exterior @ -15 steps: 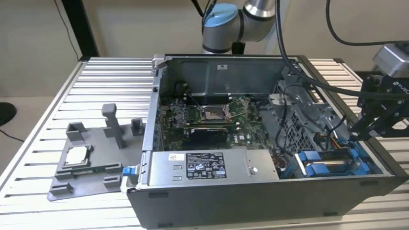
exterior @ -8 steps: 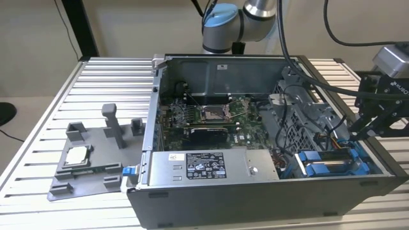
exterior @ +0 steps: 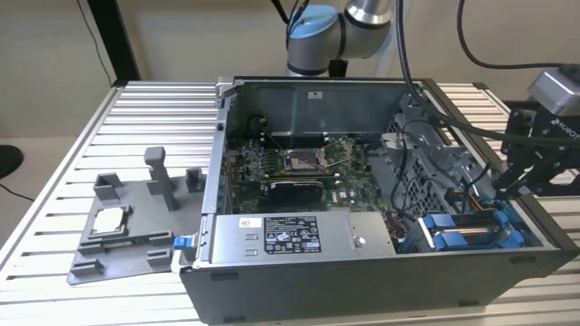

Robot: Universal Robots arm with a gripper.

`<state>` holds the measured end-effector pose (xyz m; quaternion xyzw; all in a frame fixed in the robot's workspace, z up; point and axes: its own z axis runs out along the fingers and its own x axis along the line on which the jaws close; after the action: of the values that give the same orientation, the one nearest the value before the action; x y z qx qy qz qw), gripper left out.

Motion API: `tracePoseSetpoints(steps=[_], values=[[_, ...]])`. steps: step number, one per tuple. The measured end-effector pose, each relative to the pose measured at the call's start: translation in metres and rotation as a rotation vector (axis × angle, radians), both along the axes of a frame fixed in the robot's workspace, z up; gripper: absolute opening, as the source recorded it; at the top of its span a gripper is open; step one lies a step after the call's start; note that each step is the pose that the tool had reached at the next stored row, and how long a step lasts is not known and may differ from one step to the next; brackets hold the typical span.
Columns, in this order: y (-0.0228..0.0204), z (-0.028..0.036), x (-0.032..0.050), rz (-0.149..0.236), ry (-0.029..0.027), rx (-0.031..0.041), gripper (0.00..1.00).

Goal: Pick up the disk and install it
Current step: 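Insert the second disk wire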

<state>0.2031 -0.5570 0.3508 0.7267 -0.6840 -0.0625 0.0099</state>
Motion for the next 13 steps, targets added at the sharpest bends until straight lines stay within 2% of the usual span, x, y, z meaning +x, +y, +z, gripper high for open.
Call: tracePoseSetpoints(steps=[8, 9, 13], values=[[0.0011, -0.0007, 0.0001, 0.007, 0.0002, -0.0002, 1.00], [0.0011, -0.0007, 0.0001, 0.007, 0.0002, -0.0002, 0.00], [0.0011, 0.0026, -0.0020, 0.007, 0.0001, -0.0003, 0.00]])
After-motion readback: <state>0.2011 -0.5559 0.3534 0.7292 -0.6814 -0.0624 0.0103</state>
